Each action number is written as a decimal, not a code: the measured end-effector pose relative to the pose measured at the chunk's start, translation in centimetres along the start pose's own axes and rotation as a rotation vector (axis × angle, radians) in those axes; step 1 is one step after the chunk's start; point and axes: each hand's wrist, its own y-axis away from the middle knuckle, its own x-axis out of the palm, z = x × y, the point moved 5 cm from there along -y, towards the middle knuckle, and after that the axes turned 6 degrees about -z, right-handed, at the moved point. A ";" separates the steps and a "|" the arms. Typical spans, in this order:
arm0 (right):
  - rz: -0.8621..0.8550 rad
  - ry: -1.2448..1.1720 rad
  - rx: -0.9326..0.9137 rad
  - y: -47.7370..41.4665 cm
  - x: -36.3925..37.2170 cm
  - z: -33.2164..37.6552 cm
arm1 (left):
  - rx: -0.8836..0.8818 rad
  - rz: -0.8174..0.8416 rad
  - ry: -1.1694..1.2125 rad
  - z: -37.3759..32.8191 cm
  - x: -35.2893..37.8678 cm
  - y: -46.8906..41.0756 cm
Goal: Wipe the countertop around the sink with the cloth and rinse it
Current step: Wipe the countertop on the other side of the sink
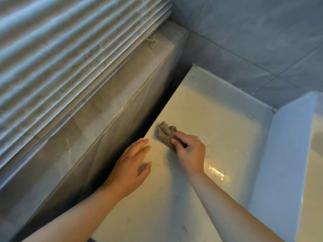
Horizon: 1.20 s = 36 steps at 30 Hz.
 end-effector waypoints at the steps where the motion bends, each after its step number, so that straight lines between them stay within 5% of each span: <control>1: 0.034 -0.071 0.086 0.4 -0.1 0.1 | -0.019 0.033 -0.021 0.2 -0.1 0.8; 4: 0.073 -0.265 0.256 0.1 -1.1 1.1 | -0.050 0.124 -0.060 0.5 -0.5 2.4; 10: -0.134 -0.124 0.054 -7.5 -3.0 4.4 | -0.073 0.160 0.030 0.6 -1.3 2.8; 15: -0.072 0.040 -0.006 -12.2 0.8 3.7 | -0.085 0.167 0.049 0.8 -1.0 2.9; 36: 0.124 0.017 -0.289 1.4 4.4 3.6 | -0.326 0.253 0.056 0.9 -2.4 6.5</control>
